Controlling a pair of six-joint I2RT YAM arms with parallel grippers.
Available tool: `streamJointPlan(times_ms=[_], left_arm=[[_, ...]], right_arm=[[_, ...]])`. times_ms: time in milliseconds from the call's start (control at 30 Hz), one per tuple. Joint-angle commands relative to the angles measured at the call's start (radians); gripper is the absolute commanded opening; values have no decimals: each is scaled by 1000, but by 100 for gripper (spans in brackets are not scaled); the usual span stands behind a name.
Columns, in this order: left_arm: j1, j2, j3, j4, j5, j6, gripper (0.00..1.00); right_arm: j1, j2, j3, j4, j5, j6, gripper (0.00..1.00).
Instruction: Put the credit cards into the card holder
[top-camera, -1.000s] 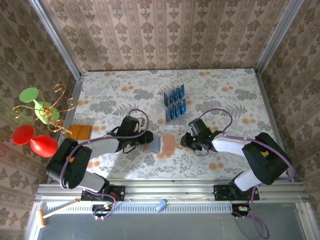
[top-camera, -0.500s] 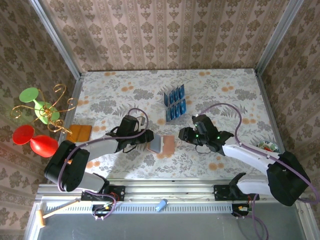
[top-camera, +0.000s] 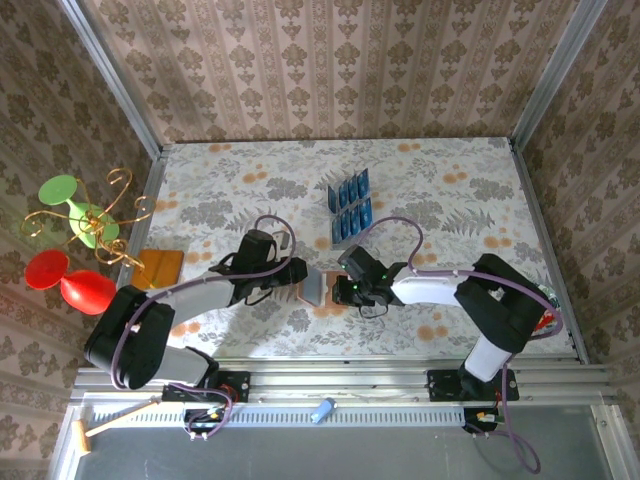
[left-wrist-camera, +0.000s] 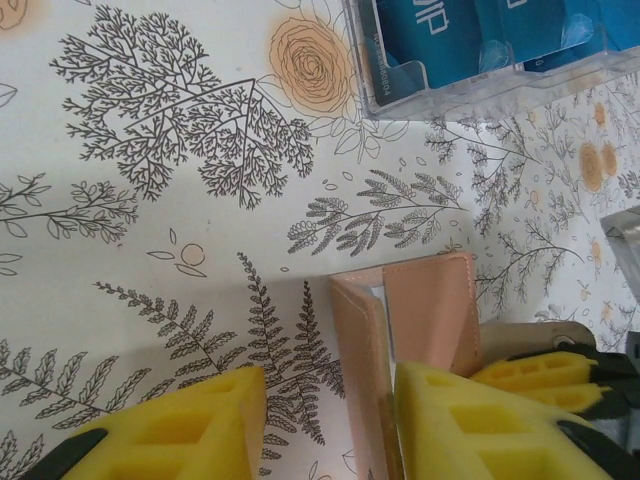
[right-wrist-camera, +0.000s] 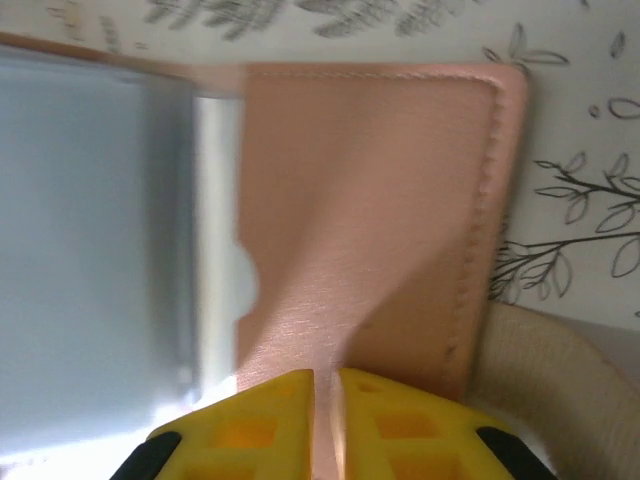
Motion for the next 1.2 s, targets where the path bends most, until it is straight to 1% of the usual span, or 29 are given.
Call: streamJointPlan(times_ms=[0, 433, 667, 933, 1167], left_arm=[[8, -24, 17, -38, 0, 21, 40], [53, -46, -8, 0, 31, 6, 36], [61, -41, -11, 7, 43, 5, 27], [61, -43, -11, 30, 57, -9, 11], [62, -66, -6, 40, 63, -18, 10]], right_arm=[[0, 38, -22, 46, 47, 27, 16], [-1, 77, -52, 86, 45, 50, 16], [0, 83, -54, 89, 44, 50, 16], [-1, 92, -52, 88, 42, 50, 15], [-1, 100, -47, 86, 42, 49, 15]])
